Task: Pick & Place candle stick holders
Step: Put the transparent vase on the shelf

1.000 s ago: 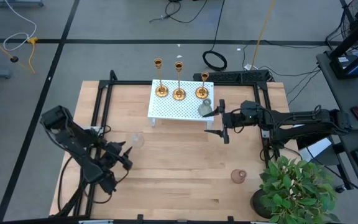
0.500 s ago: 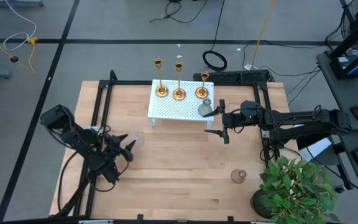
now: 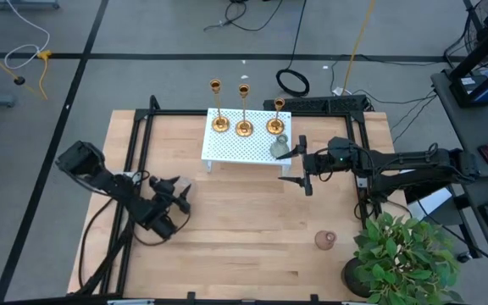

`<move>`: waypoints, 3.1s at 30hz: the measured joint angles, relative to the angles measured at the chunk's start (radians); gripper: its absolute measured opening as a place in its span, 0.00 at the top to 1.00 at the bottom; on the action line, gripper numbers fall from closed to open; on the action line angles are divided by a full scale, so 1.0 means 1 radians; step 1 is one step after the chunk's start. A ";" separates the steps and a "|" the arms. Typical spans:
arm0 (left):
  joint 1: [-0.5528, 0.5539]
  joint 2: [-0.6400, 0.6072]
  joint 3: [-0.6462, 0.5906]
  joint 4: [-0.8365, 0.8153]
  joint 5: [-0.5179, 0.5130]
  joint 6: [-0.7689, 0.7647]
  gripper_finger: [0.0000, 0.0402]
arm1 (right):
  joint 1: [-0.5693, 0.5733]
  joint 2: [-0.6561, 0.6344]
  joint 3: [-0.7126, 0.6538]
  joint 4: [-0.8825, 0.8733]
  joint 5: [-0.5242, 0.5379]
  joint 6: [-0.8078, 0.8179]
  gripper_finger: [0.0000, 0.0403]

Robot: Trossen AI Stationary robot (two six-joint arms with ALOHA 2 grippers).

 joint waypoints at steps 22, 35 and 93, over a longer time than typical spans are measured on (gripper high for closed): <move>0.130 0.000 -0.010 0.151 -0.068 0.136 0.68 | 0.000 0.000 0.000 -0.016 0.000 0.008 0.31; 0.070 -0.163 0.197 0.111 -0.054 0.360 0.66 | 0.000 0.000 0.000 -0.010 0.000 0.032 0.31; 0.854 -0.162 0.385 0.737 0.664 1.421 0.55 | 0.000 0.000 0.000 -0.023 0.000 0.035 0.31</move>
